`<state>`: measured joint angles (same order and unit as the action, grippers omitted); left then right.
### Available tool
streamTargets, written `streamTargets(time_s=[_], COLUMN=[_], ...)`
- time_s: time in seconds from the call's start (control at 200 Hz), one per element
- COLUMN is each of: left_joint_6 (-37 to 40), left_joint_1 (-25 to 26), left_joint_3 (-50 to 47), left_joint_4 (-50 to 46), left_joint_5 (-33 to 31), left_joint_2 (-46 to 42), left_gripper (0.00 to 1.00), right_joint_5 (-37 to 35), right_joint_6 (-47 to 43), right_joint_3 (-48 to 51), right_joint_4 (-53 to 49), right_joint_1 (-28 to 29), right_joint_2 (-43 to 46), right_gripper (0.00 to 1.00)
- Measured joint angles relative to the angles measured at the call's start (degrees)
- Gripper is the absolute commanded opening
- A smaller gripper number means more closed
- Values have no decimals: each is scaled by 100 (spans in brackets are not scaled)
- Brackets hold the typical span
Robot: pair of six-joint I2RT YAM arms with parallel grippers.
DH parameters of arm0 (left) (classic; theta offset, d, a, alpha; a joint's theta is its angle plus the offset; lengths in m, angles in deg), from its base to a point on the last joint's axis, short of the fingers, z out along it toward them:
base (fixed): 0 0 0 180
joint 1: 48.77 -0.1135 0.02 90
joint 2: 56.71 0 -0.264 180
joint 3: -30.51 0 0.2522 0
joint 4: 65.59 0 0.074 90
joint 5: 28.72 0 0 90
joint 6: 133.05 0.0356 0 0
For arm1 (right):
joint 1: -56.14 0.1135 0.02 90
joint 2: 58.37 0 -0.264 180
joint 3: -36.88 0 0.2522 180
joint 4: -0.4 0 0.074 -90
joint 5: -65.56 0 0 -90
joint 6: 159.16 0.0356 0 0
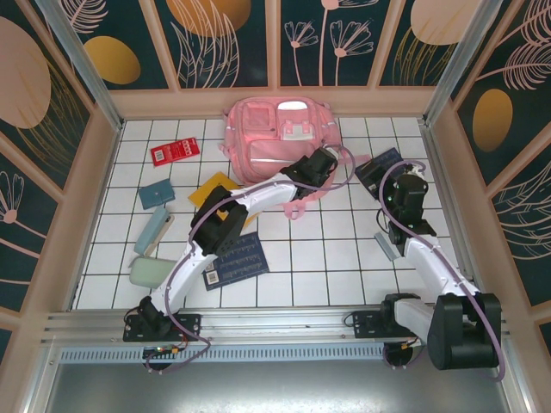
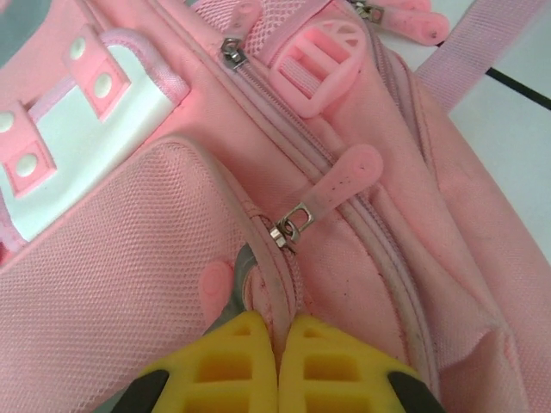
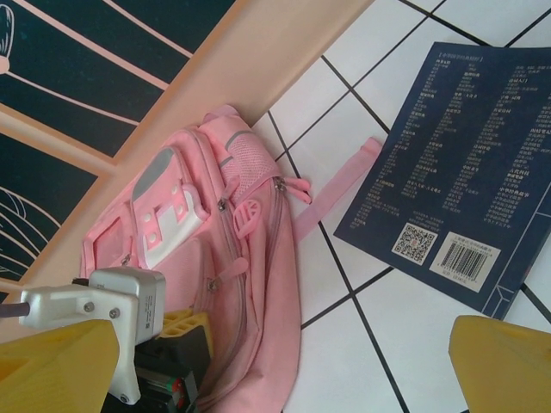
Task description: Pack the student bag
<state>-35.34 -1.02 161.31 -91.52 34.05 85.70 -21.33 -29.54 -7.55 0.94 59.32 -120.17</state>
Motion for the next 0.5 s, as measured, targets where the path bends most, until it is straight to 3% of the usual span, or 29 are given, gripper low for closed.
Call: streamTargets(time_s=[0.5], left_joint_6=[413], left_joint_1=[-22], left_joint_3=[586], left_joint_4=[-476], left_joint_5=[-490], left_joint_2=[-505], left_gripper=[0], right_joint_5=[262], right_joint_6=[-4], right_joint_3=[0], right_joint_4=[2], right_joint_1=[87], right_joint_2=[-273], right_gripper=[99])
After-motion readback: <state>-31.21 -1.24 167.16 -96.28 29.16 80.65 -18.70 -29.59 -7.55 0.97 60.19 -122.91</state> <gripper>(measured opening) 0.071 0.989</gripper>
